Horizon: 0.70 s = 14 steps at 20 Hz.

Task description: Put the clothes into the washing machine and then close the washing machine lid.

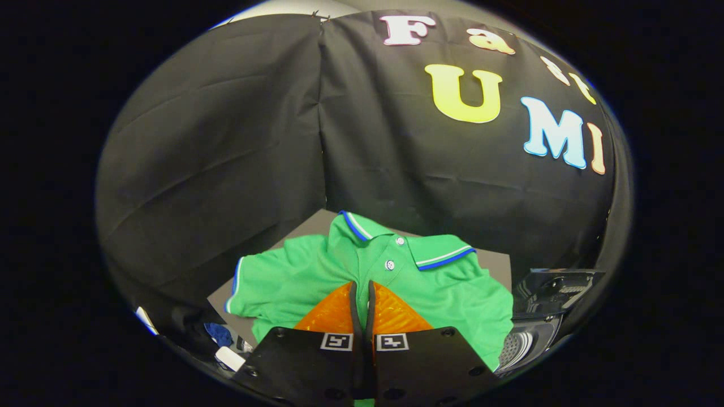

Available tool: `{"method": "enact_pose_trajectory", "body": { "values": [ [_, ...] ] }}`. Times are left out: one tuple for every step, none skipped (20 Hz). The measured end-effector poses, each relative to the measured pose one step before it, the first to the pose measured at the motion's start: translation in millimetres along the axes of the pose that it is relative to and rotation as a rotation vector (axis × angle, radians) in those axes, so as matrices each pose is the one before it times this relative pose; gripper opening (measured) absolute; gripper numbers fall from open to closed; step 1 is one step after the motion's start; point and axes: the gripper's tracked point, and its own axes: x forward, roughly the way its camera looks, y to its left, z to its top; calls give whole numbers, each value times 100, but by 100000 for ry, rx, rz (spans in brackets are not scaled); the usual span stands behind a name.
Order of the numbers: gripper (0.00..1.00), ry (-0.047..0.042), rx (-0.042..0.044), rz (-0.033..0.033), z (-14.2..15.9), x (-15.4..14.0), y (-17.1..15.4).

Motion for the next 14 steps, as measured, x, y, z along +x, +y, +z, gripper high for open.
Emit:
{"method": "enact_pose_trajectory", "body": {
  "values": [
    [1,-2577,-1280,-1323,957,-735,-767],
    [1,-1516,-804,-1312,406,-429,-702],
    [1,-1295,-224,-1234,430,-709,-714],
    [1,-1340,574,-762,363,-459,-367],
    [1,-1866,1172,-650,716,-722,-606],
    [1,-1541,767,-294,479,-415,-450],
    [1,-1541,481,-451,646,-691,-584],
    [1,-1373,381,-424,421,-437,-488],
    [1,-1185,139,-628,564,-649,-718],
    [1,-1122,-164,-780,500,-535,-568],
    [1,-1193,-108,-1200,438,-419,-789],
    [1,-793,6,-857,265,-437,-583],
    [1,-755,519,-1208,283,-400,-758],
    [1,-798,897,-1211,207,-391,-800]
  ]
}}
